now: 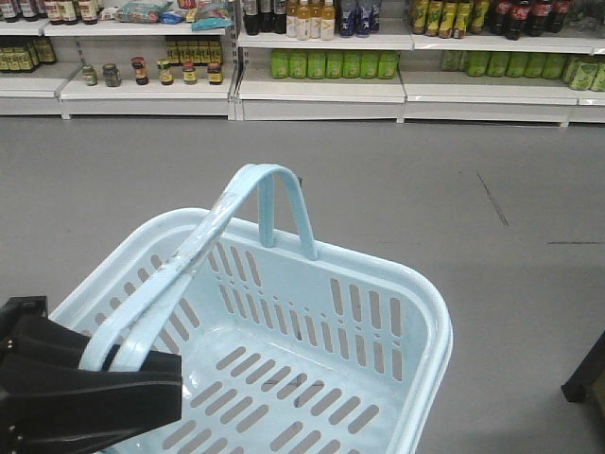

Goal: Pick three apples into basket with both arms
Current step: 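Turn the base toward another fruit table carrying the basket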

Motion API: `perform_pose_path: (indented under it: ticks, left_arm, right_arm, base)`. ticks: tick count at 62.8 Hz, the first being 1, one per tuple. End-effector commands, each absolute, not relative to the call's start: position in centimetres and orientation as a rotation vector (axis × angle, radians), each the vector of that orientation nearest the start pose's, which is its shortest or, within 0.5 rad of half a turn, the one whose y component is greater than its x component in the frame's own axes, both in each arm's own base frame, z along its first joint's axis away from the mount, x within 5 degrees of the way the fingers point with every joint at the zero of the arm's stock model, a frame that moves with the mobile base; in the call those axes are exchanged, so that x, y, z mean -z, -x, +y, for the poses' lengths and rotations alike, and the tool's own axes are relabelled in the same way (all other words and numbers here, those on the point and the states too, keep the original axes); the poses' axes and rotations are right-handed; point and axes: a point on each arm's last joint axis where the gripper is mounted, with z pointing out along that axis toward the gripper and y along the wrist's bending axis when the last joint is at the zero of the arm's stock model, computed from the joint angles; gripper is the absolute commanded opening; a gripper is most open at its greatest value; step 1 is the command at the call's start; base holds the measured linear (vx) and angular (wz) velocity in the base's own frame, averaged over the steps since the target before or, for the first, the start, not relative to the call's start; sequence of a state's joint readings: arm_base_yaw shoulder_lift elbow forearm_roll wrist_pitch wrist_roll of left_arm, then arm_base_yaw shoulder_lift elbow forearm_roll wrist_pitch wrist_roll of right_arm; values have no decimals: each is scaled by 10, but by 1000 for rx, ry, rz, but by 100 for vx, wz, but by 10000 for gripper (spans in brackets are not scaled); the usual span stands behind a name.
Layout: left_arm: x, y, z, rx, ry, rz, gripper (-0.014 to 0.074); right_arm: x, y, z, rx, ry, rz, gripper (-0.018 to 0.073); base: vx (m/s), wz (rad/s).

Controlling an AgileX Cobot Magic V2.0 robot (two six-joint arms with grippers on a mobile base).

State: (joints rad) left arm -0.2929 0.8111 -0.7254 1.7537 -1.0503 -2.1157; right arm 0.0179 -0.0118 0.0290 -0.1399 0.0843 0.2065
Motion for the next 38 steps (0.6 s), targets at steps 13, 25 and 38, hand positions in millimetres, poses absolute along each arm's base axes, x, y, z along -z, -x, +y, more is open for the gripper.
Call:
perform_pose_path:
  ticks: [13, 25, 38]
  left_arm:
    - [-369, -101, -111, 1227, -831, 1739, -6]
    - [-369, -101, -111, 1227, -831, 1739, -6]
    - [-369, -101, -111, 1227, -831, 1739, -6]
  right_arm:
    - [-199, -56, 0, -50, -33, 1513, -8]
    - [-199, -56, 0, -50, -33, 1513, -8]
    - [-199, -56, 0, -50, -33, 1513, -8]
  base:
    - [26, -21]
    - [25, -29]
    - [23, -40]
